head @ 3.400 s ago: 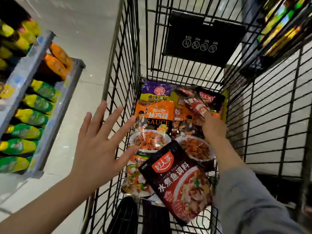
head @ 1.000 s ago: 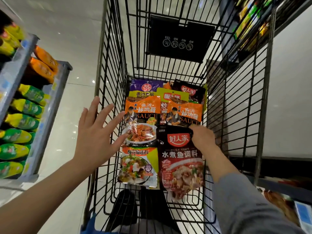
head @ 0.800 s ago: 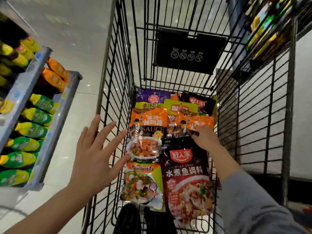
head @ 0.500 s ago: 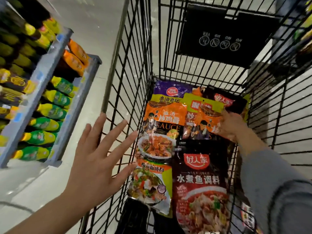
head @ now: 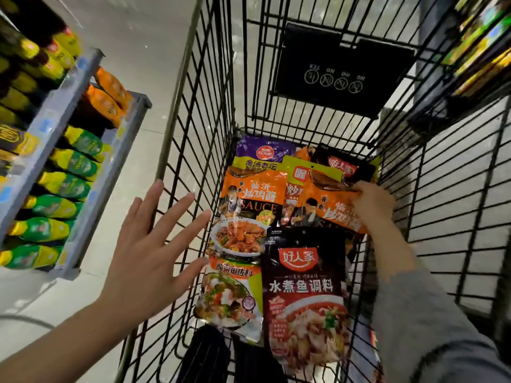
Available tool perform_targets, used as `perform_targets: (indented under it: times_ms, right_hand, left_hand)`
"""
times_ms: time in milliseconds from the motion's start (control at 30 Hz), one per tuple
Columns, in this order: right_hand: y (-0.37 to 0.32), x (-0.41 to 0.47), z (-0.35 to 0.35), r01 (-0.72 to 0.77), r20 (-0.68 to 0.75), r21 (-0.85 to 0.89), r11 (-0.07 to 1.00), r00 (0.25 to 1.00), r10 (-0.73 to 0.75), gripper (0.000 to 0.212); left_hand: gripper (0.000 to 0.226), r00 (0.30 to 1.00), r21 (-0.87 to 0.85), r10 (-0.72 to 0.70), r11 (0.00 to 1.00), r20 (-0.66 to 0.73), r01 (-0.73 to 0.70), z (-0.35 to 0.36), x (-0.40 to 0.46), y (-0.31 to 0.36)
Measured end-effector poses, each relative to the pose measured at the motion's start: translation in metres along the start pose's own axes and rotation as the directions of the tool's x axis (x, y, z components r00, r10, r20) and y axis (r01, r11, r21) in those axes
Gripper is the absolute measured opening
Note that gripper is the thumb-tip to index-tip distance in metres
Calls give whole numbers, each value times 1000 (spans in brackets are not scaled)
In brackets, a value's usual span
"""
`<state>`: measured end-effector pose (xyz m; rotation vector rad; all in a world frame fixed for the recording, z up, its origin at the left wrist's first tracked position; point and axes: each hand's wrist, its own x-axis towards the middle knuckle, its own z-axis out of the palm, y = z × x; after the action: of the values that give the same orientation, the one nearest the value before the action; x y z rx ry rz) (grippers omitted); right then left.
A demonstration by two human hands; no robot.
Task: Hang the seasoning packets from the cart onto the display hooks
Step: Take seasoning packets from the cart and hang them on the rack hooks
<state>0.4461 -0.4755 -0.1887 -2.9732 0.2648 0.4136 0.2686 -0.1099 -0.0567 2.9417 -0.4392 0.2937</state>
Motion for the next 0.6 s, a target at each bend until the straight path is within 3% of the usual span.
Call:
perform_targets:
  times_ms: [200,367,600]
  right_hand:
    - [-23,-71,-49,73,-256,43,996,965,-60,19]
    - [-32,-144,-96,257,-528,16,966,823,-211,12]
    - [-63,-199,-153,451,-623,-119,885,660,-420,10]
  left_hand:
    - [61,1000,-43,-20,999,-1,20,0,-2,-1]
    - [67,999,-71,-29,997,24,31,-1,-2,-2]
    - [64,997,-142,-64,988,37,68,-4,-2,-2]
